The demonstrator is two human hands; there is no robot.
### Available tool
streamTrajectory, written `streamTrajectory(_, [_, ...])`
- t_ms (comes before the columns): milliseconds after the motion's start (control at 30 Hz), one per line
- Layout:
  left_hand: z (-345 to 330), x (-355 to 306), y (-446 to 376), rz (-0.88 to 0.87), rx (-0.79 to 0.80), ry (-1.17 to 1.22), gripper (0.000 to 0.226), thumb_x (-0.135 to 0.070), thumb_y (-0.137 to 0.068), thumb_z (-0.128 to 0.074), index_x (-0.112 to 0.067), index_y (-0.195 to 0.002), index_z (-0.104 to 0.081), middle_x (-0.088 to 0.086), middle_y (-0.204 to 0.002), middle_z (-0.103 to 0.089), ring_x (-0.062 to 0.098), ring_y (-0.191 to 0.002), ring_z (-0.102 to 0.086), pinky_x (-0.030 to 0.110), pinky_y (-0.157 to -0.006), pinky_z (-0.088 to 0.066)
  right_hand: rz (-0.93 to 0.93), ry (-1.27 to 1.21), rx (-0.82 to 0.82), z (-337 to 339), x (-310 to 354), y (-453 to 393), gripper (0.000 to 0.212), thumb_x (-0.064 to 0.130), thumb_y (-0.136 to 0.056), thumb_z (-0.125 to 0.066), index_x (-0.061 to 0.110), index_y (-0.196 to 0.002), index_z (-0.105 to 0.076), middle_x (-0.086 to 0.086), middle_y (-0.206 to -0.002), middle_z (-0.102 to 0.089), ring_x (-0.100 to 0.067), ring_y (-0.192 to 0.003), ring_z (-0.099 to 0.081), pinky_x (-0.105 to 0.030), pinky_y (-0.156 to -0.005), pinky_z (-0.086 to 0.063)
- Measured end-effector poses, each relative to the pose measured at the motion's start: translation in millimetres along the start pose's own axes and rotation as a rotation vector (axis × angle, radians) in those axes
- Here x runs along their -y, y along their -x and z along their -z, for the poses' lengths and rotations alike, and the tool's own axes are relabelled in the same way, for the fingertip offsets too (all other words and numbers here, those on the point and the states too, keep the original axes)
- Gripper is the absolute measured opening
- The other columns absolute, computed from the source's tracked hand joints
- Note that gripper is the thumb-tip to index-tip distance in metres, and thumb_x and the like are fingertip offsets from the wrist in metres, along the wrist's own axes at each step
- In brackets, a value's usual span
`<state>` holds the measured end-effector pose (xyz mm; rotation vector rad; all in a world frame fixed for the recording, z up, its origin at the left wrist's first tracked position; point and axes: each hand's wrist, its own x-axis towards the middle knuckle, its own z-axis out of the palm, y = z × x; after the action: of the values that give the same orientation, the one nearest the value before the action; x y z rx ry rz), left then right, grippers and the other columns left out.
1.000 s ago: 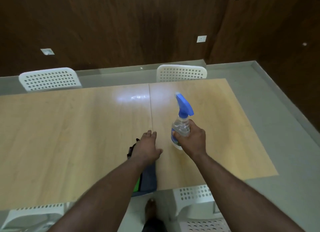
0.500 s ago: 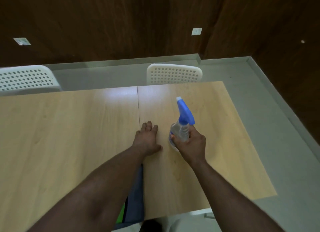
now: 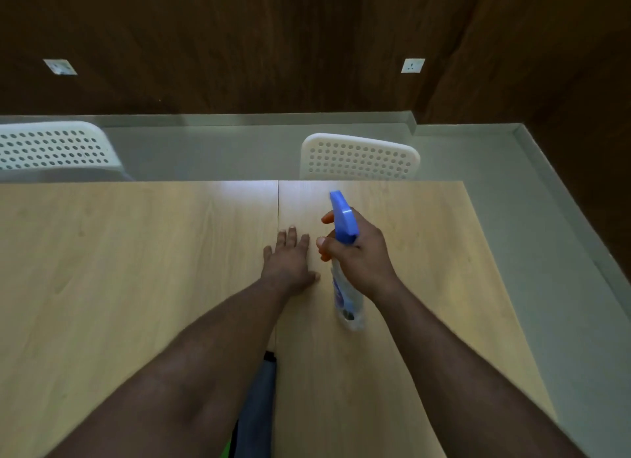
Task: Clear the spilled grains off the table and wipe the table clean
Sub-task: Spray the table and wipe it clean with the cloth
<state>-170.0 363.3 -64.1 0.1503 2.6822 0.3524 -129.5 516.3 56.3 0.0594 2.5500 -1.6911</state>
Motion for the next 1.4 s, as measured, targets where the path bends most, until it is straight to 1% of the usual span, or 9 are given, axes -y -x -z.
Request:
streamTrajectory(267, [12,-1,-31,0.036,0.064,-0.009,0.139,-0.058,-0.072,-0.089,-0.029,-0.167,0.007,0.004,-0.174,0.021,0.031,-0.161,0.017,0.059,-0.13,-0.004,-0.236,0.155,0.061,-21,-3,-95,0.007,0.012,-0.081,-0.064,0.009,-0.087,-0.066,-0.012,-0.083,-0.071,-0.032,-0.071,-0.074,-0.057,-0.073,-0.063])
streamTrajectory(500, [17,1,-34,0.05,0.066,0.001,0.138,-0.057,-0.07,-0.09,-0.028,-0.168,0.003,0.003,-0.175,0.018,0.028,-0.16,0.02,0.057,-0.13,0.0,-0.356,0.412,0.205,-62,2,-156,0.012,0.019,-0.082,-0.062,0.008,-0.082,-0.069,-0.008,-0.074,-0.068,-0.026,-0.07,-0.069,-0.034,-0.064,-0.056])
streamTrajectory(700, [17,-3,-35,0.077,0.066,-0.015,0.142,-0.054,-0.069,-0.092,-0.024,-0.168,0.006,0.005,-0.175,0.016,0.029,-0.16,0.019,0.057,-0.13,-0.002,-0.399,0.445,0.159,-69,-5,-170,0.012,0.021,-0.085,-0.061,0.009,-0.086,-0.063,-0.008,-0.081,-0.066,-0.023,-0.072,-0.064,-0.029,-0.058,-0.045])
streamTrajectory(767, [20,-11,-35,0.096,0.069,-0.007,0.141,-0.047,-0.071,-0.093,-0.025,-0.168,0.008,0.005,-0.175,0.018,0.031,-0.16,0.018,0.058,-0.13,-0.004,-0.408,0.431,0.124,-61,-8,-170,0.011,0.021,-0.083,-0.06,0.01,-0.084,-0.061,-0.01,-0.082,-0.067,-0.025,-0.074,-0.067,-0.032,-0.062,-0.052])
streamTrajectory(900, [23,-43,-37,0.147,0.038,0.014,0.105,-0.028,-0.096,-0.071,-0.015,-0.168,0.003,0.017,-0.174,0.017,0.039,-0.16,0.014,0.053,-0.131,-0.005,-0.428,0.366,0.082,-35,-19,-167,0.018,0.021,-0.08,-0.058,0.007,-0.088,-0.065,-0.011,-0.084,-0.07,-0.028,-0.072,-0.071,-0.039,-0.071,-0.064])
streamTrajectory(1033, [12,-84,-50,-0.015,0.017,0.09,0.101,-0.023,-0.094,-0.071,-0.022,-0.169,-0.003,0.013,-0.176,0.01,0.034,-0.162,0.01,0.049,-0.132,-0.011,-0.451,0.377,0.006,12,-38,-165,0.011,0.019,-0.087,-0.06,0.01,-0.082,-0.058,-0.008,-0.08,-0.062,-0.02,-0.07,-0.061,-0.028,-0.054,-0.041])
streamTrajectory(1200, [3,-149,-61,-0.154,0.078,0.066,0.101,-0.044,-0.09,-0.073,-0.022,-0.168,-0.013,0.015,-0.175,0.005,0.036,-0.162,0.008,0.057,-0.13,-0.01,-0.522,0.349,-0.067,78,-62,-165,0.018,0.02,-0.079,-0.061,0.007,-0.087,-0.069,-0.009,-0.083,-0.071,-0.025,-0.072,-0.067,-0.028,-0.057,-0.048])
streamTrajectory(1300, [-14,-173,-68,-0.092,0.114,-0.019,0.122,-0.06,-0.078,-0.082,-0.033,-0.167,-0.005,0.02,-0.172,0.017,0.044,-0.158,0.018,0.07,-0.124,0.0,-0.586,0.312,-0.107,114,-78,-161,0.025,0.016,-0.067,-0.058,0.002,-0.083,-0.071,-0.014,-0.074,-0.075,-0.033,-0.063,-0.074,-0.04,-0.067,-0.065])
streamTrajectory(1400, [-20,-186,-72,-0.029,0.141,-0.062,0.134,-0.062,-0.072,-0.086,-0.032,-0.168,0.003,0.024,-0.17,0.024,0.048,-0.155,0.024,0.072,-0.123,0.002,-0.636,0.241,-0.179,151,-88,-158,0.019,0.005,-0.067,-0.06,-0.004,-0.081,-0.071,-0.018,-0.06,-0.072,-0.034,-0.05,-0.072,-0.047,-0.068,-0.067])
